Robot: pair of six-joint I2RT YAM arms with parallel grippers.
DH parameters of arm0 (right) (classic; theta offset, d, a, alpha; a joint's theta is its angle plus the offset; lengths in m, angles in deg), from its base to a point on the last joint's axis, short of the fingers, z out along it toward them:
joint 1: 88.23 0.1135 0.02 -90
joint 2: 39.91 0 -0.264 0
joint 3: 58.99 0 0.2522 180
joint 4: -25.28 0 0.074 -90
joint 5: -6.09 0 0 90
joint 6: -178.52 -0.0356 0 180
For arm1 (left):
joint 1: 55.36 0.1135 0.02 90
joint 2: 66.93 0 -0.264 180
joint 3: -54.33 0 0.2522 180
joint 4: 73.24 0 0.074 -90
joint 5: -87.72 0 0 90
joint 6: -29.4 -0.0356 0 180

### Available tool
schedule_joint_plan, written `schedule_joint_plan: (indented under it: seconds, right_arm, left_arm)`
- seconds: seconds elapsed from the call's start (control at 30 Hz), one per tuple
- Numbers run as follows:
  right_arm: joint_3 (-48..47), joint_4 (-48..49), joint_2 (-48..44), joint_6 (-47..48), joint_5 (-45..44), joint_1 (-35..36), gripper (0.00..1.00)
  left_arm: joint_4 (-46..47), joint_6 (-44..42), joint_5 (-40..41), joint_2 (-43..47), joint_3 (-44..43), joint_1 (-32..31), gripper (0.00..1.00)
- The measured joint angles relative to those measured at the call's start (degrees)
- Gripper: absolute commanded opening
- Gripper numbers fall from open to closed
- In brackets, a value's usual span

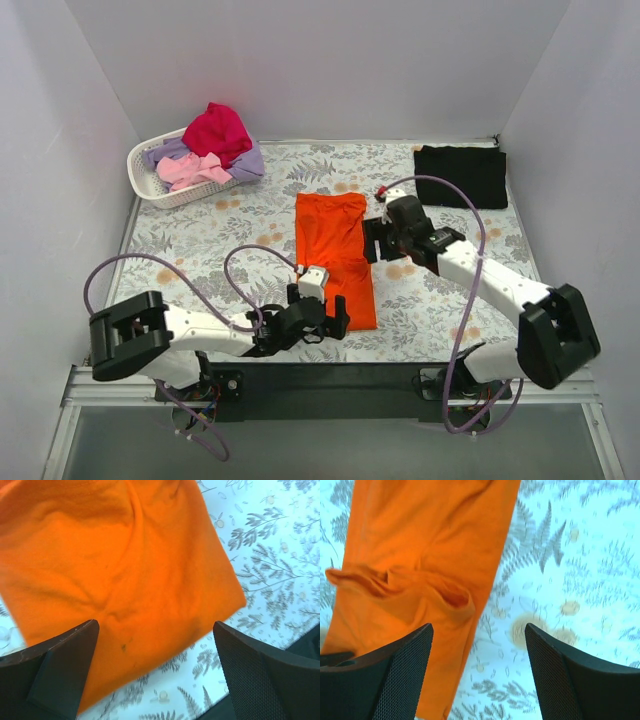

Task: Fold and stack the t-shirts
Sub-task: Fold the tshirt

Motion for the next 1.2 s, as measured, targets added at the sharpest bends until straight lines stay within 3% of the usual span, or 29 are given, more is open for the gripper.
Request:
schedule_joint_plan:
  seconds: [0.27,0.37,0.7,0.93,1.2]
  right_arm:
    - [19.8,1.2,-16.5,-6.4,7.9,1.4,0.68]
    - [23.8,1.3,-19.6,-9.5,10.1,3.3,0.68]
    - [29.6,4.1,-23.6,-16.3,12.8,5.3,0.67]
    - [32.9,6.2,-23.2,-19.7,13.0,7.4,0.66]
    - [34.4,11.1,-22.3,-22.7,12.9,9.2,0.61]
  left_arm:
    - [-11.1,3.4,4.7,21.3,0.0,-1.0,0.93]
    - [-16.1,8.4,7.0,24.7,0.2,-1.0,0.93]
    - [-29.5,25.0,4.9,25.5,8.3,-1.0,0.84]
    - [-29.9,29.3,4.3,27.9,9.9,-1.0,0.76]
    - [-22.6,29.8,4.2,22.8,9.9,-1.0,0.71]
